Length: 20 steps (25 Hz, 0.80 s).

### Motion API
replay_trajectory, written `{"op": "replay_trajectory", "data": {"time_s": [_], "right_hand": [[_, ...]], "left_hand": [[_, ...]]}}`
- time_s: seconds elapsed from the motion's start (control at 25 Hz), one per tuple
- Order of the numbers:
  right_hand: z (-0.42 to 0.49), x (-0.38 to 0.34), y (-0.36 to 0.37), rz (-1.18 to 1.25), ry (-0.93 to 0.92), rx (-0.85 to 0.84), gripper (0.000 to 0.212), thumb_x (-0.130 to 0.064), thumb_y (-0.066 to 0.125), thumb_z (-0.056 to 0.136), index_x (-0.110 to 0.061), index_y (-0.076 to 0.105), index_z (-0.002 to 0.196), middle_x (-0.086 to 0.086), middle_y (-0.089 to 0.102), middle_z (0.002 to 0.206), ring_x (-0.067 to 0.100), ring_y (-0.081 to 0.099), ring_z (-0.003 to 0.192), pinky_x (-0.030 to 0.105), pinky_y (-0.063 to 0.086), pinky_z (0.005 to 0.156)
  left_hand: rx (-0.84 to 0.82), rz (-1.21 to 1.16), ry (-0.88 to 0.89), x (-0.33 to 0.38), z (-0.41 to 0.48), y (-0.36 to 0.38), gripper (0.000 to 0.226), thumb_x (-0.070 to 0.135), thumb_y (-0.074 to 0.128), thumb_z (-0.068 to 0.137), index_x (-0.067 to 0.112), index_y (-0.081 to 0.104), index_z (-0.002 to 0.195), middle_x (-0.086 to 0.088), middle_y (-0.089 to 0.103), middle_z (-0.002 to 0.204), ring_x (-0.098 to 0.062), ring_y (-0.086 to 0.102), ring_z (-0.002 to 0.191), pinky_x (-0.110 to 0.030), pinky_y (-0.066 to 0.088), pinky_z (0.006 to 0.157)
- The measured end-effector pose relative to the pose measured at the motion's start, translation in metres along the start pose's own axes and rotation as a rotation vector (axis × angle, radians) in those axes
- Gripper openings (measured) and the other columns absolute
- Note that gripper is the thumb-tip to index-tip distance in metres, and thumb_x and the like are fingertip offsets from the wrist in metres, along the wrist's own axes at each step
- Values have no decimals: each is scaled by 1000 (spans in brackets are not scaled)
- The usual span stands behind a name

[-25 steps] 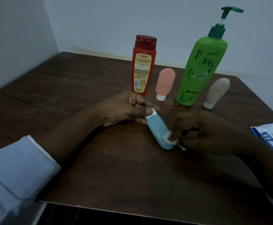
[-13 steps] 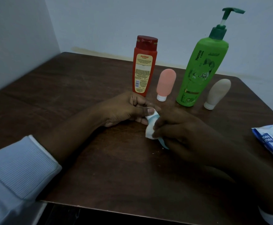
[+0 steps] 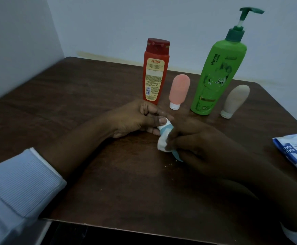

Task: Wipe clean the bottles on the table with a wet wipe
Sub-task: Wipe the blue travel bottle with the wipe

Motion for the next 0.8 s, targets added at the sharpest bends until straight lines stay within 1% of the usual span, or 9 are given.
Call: {"op": "replay_trajectory", "data": {"time_s": [0.12,0.16,0.28,0.36,0.48,0.64,0.68,0.76,0.8], "right_hand": [[-10,3,-5,84,-11,-102,15,-23,60,84,-20,75,87,-7,65,95,7,60,92,31,51,77],[-13,8,-8,112,12,-77,17,-24,57,84,-19,73,83,-6,65,91,8,61,87,32,51,73],[-16,27,-29,138,122,234,22,-20,53,87,-13,74,92,-1,68,100,11,65,93,27,52,78],[-11,32,-26,56,174,338,24,-13,53,91,-11,73,105,2,68,110,13,65,101,25,51,84],[-2,33,-8,30,158,220,25,-2,60,89,-11,72,109,0,67,113,13,64,103,30,52,85],[-9,33,-17,172,170,134,22,-5,65,81,-16,75,98,-23,62,98,-5,61,92,11,47,76],[-11,31,-15,188,160,69,19,-8,66,80,-17,76,94,-23,62,94,-4,62,90,13,48,74],[-14,27,-12,236,141,-39,15,-11,68,79,-20,77,87,-17,66,88,4,65,85,26,53,70],[-16,27,-14,272,142,-26,14,-12,67,79,-20,77,85,-13,68,86,7,66,83,31,53,69]], "left_hand": [[-1,-5,2,0,0,0,29,0,59,98,2,69,126,-9,77,119,-18,73,112,-27,63,85],[-4,-7,7,0,0,0,29,-1,59,98,2,69,125,-10,76,120,-19,73,114,-28,63,86],[-20,3,13,1,-1,0,31,-2,59,98,2,68,127,-12,75,123,-21,72,116,-32,62,91],[-25,21,22,0,-1,-1,31,-3,60,98,2,68,127,-11,75,124,-22,72,116,-33,62,93],[-18,31,30,0,0,-1,31,-4,60,97,2,68,127,-12,76,123,-24,71,117,-37,60,96],[0,7,19,1,-2,-2,30,-4,60,97,1,68,125,-13,76,120,-22,73,113,-32,63,91],[6,5,11,1,-2,-2,30,-4,60,97,2,68,125,-13,76,120,-21,73,113,-31,63,90],[5,9,2,1,-2,-2,30,-3,60,97,2,68,125,-12,76,120,-21,73,113,-31,63,90],[0,7,2,1,-2,-1,30,-3,60,97,3,68,125,-12,76,120,-21,73,113,-31,63,90]]}}
Point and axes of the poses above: each hand's wrist, its own z-axis towards the middle knuckle, its own y-axis out of the palm, x = y × z, the point moved 8 cm from there along z, towards the middle knuckle
